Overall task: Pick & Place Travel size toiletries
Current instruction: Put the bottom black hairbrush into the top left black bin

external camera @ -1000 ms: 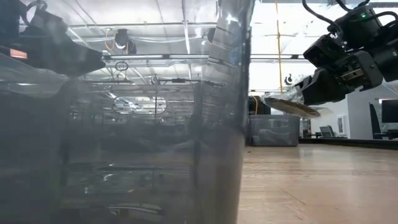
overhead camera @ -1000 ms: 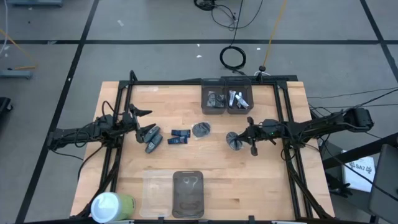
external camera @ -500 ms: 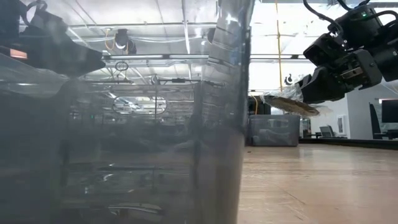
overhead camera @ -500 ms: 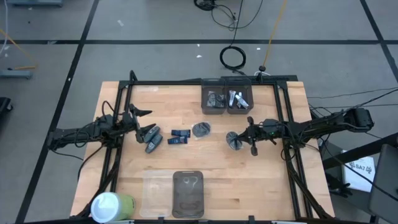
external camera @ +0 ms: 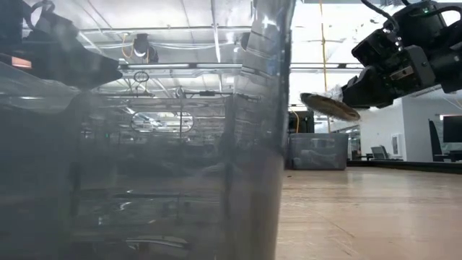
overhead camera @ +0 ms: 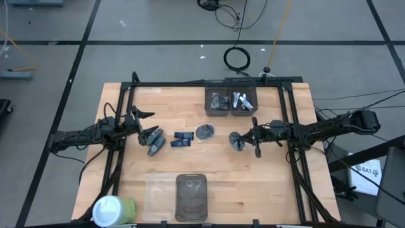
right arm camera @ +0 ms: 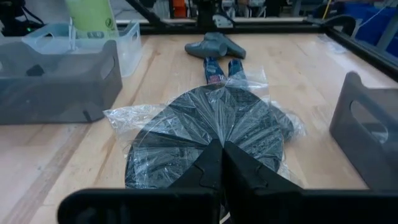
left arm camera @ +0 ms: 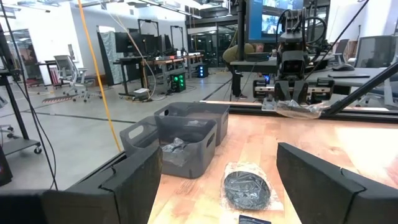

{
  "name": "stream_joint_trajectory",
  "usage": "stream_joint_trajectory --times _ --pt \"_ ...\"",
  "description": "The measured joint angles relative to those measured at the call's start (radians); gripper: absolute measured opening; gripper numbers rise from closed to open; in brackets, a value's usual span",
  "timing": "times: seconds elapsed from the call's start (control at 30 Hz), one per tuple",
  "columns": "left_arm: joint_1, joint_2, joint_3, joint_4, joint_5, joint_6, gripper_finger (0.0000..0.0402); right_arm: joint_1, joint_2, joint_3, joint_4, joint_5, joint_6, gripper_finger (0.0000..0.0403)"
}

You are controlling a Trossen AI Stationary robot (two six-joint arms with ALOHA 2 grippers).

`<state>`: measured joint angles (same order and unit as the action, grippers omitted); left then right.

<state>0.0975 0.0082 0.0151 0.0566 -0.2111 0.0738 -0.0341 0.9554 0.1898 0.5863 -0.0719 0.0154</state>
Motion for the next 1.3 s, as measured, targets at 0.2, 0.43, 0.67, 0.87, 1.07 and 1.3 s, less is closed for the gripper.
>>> stream_joint_trajectory --times 0.2,0.43,0.67,0.87,1.07,1.3 --pt "0.0 0.0 0.0 0.0 0.0 0.0 0.031 0.0 0.0 0.0 0.045 -0.002 0.0 0.0" --pt "0.0 0.0 0.0 0.0 0.0 0.0 0.031 0.0 0.0 0.0 0.1 -0.004 -0.001 0.0" --pt "0.0 0.0 0.0 0.0 0.0 0.0 0.031 0.0 0.0 0.001 0.128 -0.006 -0.001 0.0" --pt "0.0 0.0 0.0 0.0 0.0 0.0 0.031 0.0 0.0 0.001 0.131 -0.003 -0.001 0.0" --pt "0.0 0.0 0.0 0.0 0.0 0.0 0.031 0.0 0.0 0.001 0.151 0.106 -0.001 0.0" --pt "0.0 0.0 0.0 0.0 0.0 0.0 0.031 0.0 0.0 0.001 0.148 0.317 -0.001 0.0"
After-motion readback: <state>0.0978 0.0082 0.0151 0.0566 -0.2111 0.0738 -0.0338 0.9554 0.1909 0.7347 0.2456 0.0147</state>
